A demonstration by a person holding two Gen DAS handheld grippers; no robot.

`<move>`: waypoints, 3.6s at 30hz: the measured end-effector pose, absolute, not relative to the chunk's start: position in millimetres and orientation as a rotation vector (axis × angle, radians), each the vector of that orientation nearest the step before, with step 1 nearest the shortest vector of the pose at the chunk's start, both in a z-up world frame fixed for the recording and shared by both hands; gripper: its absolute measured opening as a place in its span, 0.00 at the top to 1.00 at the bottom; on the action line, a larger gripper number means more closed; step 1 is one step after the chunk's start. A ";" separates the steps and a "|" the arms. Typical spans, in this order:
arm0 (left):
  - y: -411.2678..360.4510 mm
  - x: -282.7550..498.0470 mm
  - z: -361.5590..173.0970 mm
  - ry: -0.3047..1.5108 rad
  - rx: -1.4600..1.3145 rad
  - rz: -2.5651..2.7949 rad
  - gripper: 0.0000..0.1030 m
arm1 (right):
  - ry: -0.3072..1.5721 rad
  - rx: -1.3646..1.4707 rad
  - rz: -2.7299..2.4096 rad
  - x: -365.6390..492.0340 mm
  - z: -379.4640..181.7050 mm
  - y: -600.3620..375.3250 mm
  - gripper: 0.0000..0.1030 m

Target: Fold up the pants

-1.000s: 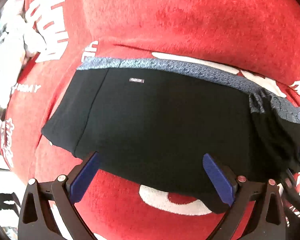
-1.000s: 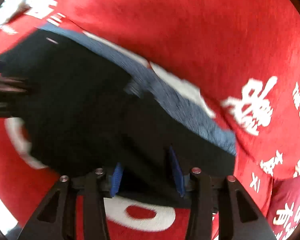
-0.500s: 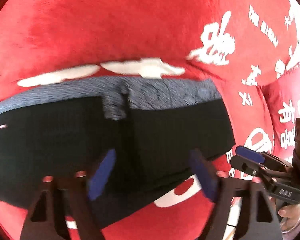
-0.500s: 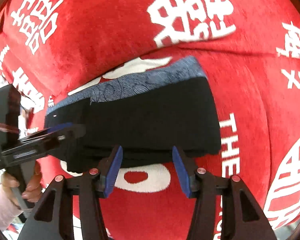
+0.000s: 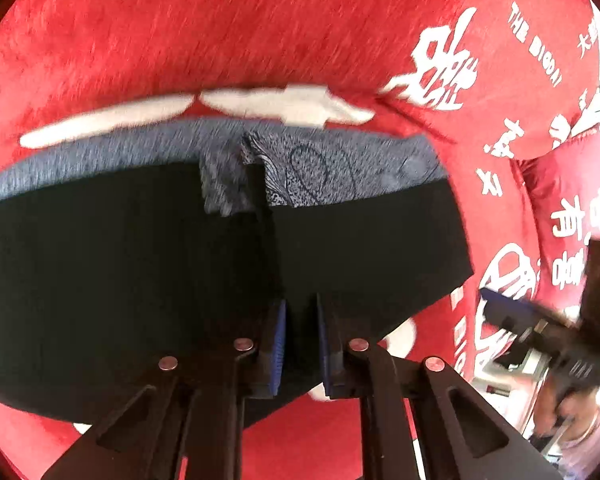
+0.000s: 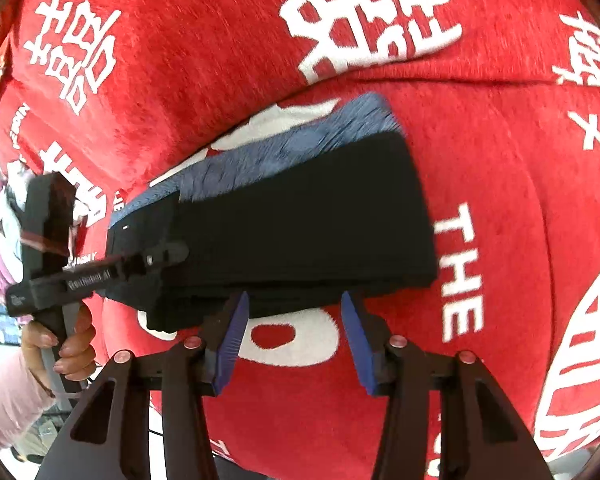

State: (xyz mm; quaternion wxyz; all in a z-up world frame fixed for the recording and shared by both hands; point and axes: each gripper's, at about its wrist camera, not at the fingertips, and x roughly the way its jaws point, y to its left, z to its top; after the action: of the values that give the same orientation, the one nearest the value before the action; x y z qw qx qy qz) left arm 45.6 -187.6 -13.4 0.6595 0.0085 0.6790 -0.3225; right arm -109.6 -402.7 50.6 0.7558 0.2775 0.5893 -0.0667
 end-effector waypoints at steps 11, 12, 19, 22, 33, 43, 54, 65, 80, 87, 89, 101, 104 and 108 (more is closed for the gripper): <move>-190.0 41.9 -23.3 1.530 0.031 -0.735 0.85 | 1.279 0.761 -0.155 -40.1 -0.1 -507.9 0.42; -190.1 42.2 -23.2 1.532 0.030 -0.734 0.85 | 1.310 0.780 -0.168 -35.7 -14.0 -513.4 0.42; -177.7 42.6 -22.6 1.532 0.047 -0.750 0.85 | 1.390 0.747 -0.185 -13.8 -29.6 -483.1 0.49; -178.1 44.0 -23.1 1.540 0.014 -0.725 0.84 | 1.458 0.563 -0.209 -0.6 -38.1 -467.1 0.35; -157.8 36.5 5.2 1.435 0.075 -0.517 0.20 | 1.258 0.332 -0.177 -13.7 52.3 -385.8 0.34; -101.8 38.5 -11.4 1.475 0.192 -0.262 0.20 | 1.358 0.471 -0.031 30.8 -9.9 -313.4 0.38; -50.6 33.8 -11.1 1.462 0.109 -0.189 0.20 | 1.413 0.366 -0.063 45.5 -17.4 -288.1 0.90; -45.3 39.2 -25.0 1.494 0.083 -0.129 0.20 | 1.435 0.281 0.059 34.1 0.2 -273.0 0.85; -50.2 34.8 -22.4 1.490 0.085 -0.125 0.20 | 1.488 0.363 -0.042 -18.0 -14.7 -274.7 0.72; -51.3 32.7 -17.8 1.482 0.091 -0.122 0.17 | 1.510 0.322 -0.001 -21.0 -8.4 -267.4 0.72; -50.6 32.4 -17.5 1.475 0.082 -0.124 0.17 | 1.510 0.325 -0.005 -23.6 -7.5 -269.2 0.72; -36.3 32.4 -24.0 1.494 0.067 -0.120 0.00 | 1.526 0.269 0.021 -16.2 -6.3 -245.6 0.29; -29.1 31.5 -27.0 1.510 0.055 -0.104 0.00 | 1.534 0.204 0.032 -15.1 -3.9 -233.9 0.27; -14.5 32.8 -31.5 1.520 0.037 -0.081 0.00 | 1.540 0.142 0.055 -13.8 -2.5 -221.9 0.26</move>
State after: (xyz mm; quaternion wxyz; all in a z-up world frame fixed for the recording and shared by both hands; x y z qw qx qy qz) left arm 32.8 -14.5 -31.5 0.7240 0.0165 0.6886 -0.0368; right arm -13.8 -221.9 -2.5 0.7154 0.0642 0.6953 0.0247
